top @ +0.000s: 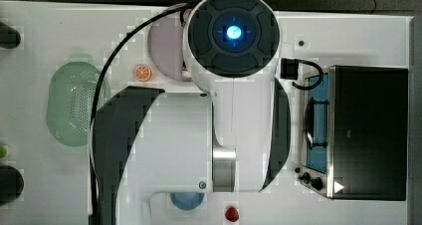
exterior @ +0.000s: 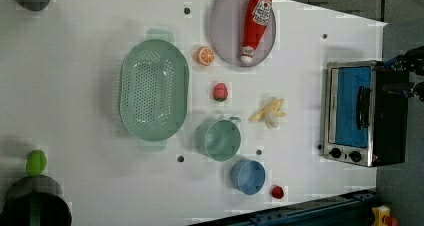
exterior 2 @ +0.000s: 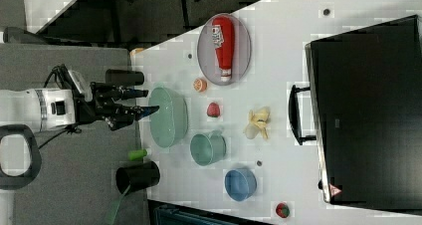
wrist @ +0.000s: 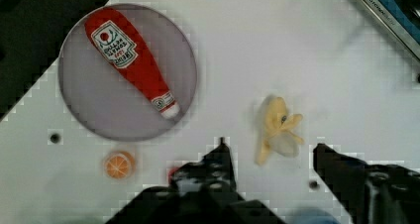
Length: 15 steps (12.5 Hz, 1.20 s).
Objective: Pick banana from table and place on oven.
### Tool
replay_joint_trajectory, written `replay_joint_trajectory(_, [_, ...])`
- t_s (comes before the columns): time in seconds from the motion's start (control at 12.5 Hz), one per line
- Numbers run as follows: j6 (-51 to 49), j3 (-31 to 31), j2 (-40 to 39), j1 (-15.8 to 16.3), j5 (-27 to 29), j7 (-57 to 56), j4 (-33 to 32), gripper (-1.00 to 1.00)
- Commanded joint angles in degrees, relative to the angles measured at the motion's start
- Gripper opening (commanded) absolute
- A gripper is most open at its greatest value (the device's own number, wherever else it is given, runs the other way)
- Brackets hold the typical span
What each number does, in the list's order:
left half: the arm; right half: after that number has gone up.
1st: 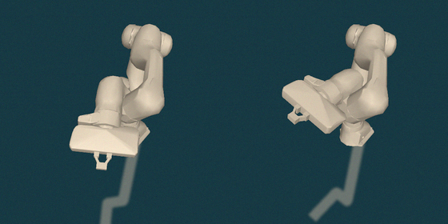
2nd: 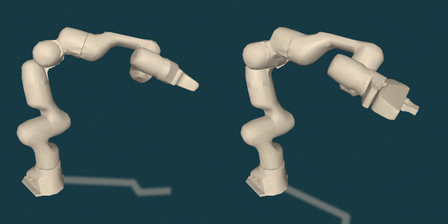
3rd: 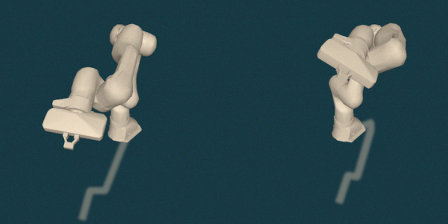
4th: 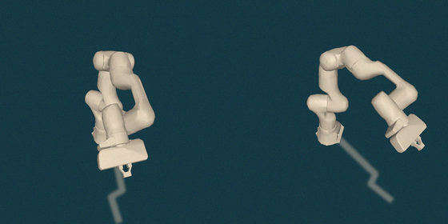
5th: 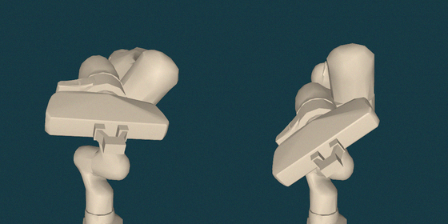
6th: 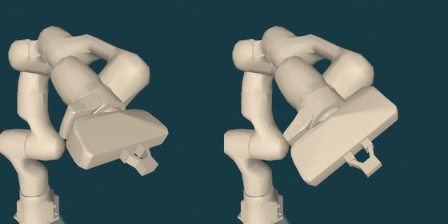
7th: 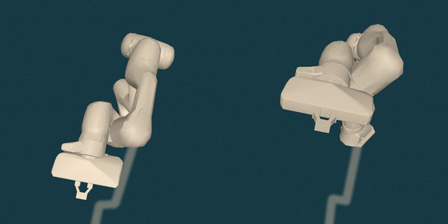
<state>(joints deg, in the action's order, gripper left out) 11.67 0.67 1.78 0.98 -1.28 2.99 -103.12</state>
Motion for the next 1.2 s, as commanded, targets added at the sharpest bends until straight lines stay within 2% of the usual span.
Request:
replay_joint_trajectory(0.08, [-7.6, 1.9, 24.3, -1.7, -1.1, -0.1, -15.1, 0.59])
replay_joint_trajectory(0.24, [-7.6, 1.9, 24.2, -1.7, -1.1, -0.1, -15.2, 1.0])
replay_joint_trajectory(0.56, [-3.8, 1.9, 21.5, -1.7, -1.1, -0.1, -17.3, 1.0])
replay_joint_trajectory(1.2, [21.1, 1.8, 5.1, -1.6, -1.1, -0.2, -28.4, 1.0])
